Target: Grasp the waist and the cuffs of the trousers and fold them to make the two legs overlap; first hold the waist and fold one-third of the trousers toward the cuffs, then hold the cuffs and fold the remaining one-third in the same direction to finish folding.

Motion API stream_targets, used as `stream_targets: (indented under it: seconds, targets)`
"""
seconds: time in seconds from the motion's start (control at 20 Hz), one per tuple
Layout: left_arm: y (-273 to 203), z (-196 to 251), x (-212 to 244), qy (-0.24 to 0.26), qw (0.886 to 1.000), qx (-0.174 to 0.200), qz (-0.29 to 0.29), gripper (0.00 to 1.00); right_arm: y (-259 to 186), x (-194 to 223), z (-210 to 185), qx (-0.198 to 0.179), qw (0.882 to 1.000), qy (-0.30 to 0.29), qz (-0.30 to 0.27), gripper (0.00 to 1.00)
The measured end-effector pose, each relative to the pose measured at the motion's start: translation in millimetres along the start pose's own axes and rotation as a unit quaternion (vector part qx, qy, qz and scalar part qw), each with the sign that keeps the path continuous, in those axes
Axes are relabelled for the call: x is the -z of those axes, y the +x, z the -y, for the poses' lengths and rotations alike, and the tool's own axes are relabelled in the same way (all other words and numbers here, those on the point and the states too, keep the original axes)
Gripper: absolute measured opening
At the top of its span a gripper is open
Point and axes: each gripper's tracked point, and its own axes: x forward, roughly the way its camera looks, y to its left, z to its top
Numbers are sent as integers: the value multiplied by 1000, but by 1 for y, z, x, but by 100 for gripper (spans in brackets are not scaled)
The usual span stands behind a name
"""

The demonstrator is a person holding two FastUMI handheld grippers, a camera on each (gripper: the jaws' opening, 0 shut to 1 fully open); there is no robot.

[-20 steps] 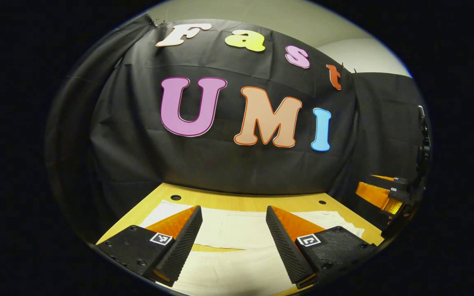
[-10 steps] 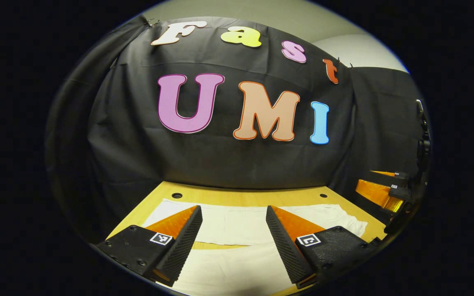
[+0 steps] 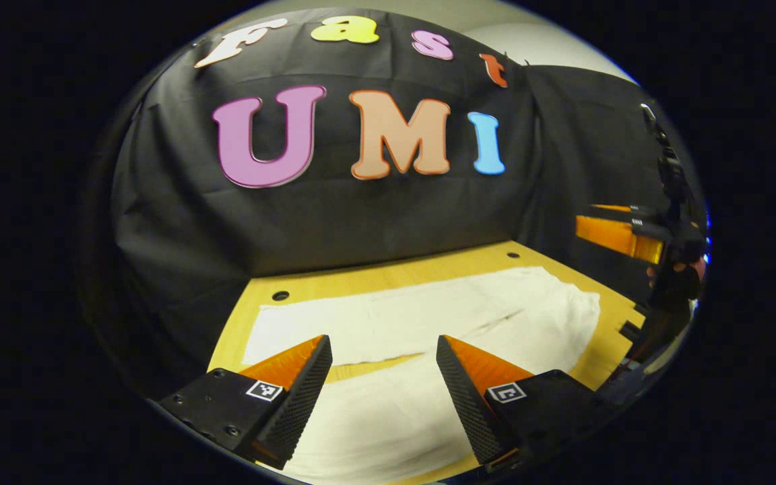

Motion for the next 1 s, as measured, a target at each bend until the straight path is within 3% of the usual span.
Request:
stream_targets:
  seconds: [0.15, 0.3, 0.45, 0.6, 0.75, 0.9, 1.0]
  targets:
    - [-6, 4, 47, 27, 996, 60, -63, 93, -6, 14, -4, 4, 1000, 7, -12, 97]
    - [-21, -2, 96, 68, 982, 111, -139, 93, -9, 26, -9, 8, 1000, 12, -21, 97]
    - [-34, -12, 138, 117, 958, 155, -210, 94, -9, 38, -13, 11, 999, 16, -34, 98]
    - [-51, -14, 181, 158, 926, 206, -273, 94, -7, 43, -14, 14, 999, 15, -39, 98]
    - [-58, -27, 214, 188, 897, 231, -326, 93, -8, 58, -11, 22, 998, 15, -53, 98]
    - [-66, -41, 235, 212, 877, 242, -357, 93, -10, 68, -5, 30, 997, 17, -64, 98]
    - [-68, -44, 241, 221, 870, 245, -367, 92, -12, 70, -2, 33, 997, 16, -67, 98]
